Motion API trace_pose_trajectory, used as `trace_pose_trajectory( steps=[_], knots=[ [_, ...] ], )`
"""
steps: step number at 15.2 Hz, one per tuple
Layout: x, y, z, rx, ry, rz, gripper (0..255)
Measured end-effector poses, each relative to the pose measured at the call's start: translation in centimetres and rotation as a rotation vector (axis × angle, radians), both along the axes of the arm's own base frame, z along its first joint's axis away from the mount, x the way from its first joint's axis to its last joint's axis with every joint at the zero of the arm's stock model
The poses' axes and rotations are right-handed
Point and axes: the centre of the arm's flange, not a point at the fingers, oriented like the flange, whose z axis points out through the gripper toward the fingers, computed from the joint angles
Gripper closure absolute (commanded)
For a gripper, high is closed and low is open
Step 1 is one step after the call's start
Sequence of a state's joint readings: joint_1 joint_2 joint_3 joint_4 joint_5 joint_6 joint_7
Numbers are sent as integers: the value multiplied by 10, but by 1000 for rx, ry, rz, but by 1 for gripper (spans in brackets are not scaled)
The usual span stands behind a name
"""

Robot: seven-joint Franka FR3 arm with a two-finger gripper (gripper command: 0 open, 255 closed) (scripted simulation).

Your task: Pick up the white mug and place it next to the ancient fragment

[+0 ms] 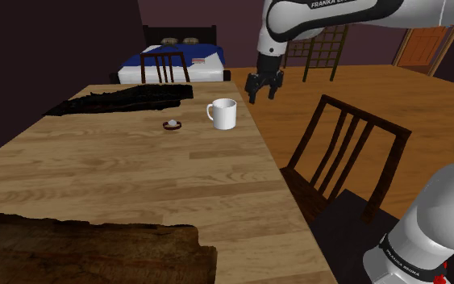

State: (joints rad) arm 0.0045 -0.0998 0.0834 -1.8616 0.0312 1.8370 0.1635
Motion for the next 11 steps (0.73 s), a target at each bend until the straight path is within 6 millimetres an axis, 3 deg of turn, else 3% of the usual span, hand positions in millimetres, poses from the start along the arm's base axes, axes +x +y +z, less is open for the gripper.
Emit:
trace_pose_trajectory(
  steps=[11],
  knots=[
    [136,10,-34,-17,9,3,0]
  ],
)
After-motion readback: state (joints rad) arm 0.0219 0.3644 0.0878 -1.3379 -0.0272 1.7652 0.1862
